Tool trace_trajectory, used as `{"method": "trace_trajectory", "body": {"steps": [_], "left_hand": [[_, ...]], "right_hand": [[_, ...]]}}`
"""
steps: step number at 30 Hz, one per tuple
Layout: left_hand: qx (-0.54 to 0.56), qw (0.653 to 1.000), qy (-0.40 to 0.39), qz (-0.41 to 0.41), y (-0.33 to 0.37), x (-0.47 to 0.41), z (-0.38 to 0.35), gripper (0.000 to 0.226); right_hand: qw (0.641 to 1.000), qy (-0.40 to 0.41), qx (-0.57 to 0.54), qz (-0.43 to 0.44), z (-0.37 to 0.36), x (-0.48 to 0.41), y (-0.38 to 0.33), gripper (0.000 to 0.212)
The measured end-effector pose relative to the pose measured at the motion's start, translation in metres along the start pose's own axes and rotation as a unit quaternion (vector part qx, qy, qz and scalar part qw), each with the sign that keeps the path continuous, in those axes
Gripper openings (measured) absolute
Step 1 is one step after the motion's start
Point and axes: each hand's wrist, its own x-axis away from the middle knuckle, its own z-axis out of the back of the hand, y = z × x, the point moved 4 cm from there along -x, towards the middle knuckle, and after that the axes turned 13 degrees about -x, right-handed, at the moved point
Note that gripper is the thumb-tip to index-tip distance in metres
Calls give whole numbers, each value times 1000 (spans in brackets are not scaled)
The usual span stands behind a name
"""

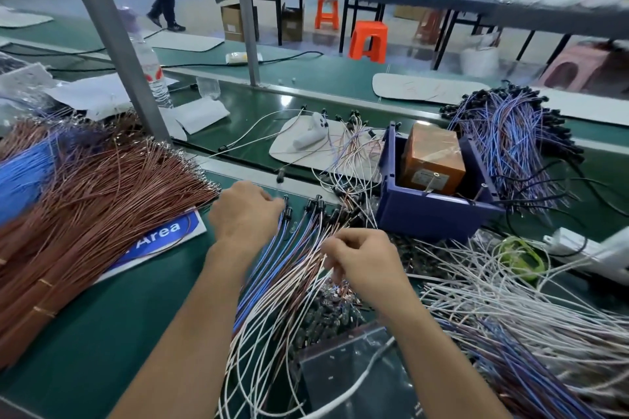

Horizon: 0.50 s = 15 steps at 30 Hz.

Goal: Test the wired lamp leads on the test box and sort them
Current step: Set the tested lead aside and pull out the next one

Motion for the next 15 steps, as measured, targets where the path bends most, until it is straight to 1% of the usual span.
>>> {"method": "trace_trajectory", "body": {"steps": [1, 2, 4, 5, 6, 7, 8, 9, 11, 12, 13, 14, 15], "left_hand": [[69, 997, -10, -20, 4, 7, 12, 29], [146, 987, -39, -51, 11, 17, 22, 24], [291, 941, -117, -126, 33, 42, 40, 15], [336, 916, -154, -156, 43, 54, 44, 15], [364, 893, -195, -177, 53, 65, 44, 14], [389, 868, -243, -192, 62, 75, 42, 15], [403, 844, -289, -205, 68, 84, 38, 17], [409, 824, -328, -216, 73, 92, 34, 17], [411, 794, -381, -235, 73, 101, 23, 11], [409, 785, -397, -242, 70, 103, 18, 10], [398, 782, -408, -252, 65, 103, 14, 12], [374, 786, -416, -264, 59, 103, 11, 14], [345, 793, -420, -275, 53, 102, 9, 14]], "right_hand": [[997, -3, -80, -22, 0, -1, -3, 26], [986, -12, -159, -48, -1, -2, -6, 26], [954, -52, -285, -72, -6, -1, -15, 33], [934, -62, -347, -65, -8, 0, -21, 36], [908, -49, -412, -57, -5, 0, -26, 38], [878, -15, -476, -51, 0, 1, -30, 39], [853, 25, -520, -42, 9, 3, -32, 37], [835, 59, -546, -33, 21, 5, -33, 37], [798, 85, -597, -20, 46, 12, -30, 39], [772, 79, -630, -13, 60, 15, -27, 40], [744, 71, -665, -7, 75, 20, -23, 41], [723, 69, -687, 1, 90, 25, -19, 42], [718, 74, -692, 10, 106, 32, -15, 41]]}}
